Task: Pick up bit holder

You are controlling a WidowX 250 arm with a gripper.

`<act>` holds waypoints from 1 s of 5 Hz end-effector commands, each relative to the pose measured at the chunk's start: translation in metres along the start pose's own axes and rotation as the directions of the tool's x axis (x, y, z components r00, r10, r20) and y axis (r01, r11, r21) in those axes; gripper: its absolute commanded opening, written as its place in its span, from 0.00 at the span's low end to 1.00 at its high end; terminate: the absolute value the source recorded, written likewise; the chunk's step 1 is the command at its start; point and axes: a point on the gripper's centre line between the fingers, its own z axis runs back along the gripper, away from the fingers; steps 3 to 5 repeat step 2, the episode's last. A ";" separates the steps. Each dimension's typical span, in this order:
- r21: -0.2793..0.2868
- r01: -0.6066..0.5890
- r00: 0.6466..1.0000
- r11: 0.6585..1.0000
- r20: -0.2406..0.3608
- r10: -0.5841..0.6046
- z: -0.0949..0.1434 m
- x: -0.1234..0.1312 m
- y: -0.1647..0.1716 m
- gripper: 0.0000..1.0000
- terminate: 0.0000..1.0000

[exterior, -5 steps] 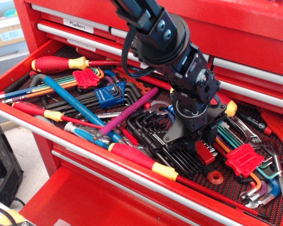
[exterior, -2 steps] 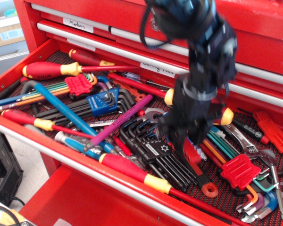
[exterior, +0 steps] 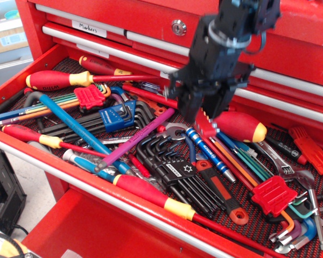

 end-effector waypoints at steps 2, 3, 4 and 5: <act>-0.004 0.085 0.992 0.996 0.089 -0.085 0.074 0.021 -0.008 0.00 1.00; -0.004 0.085 0.992 0.996 0.089 -0.085 0.074 0.021 -0.008 0.00 1.00; -0.004 0.085 0.992 0.996 0.089 -0.085 0.074 0.021 -0.008 0.00 1.00; -0.004 0.085 0.992 0.996 0.089 -0.085 0.074 0.021 -0.008 0.00 1.00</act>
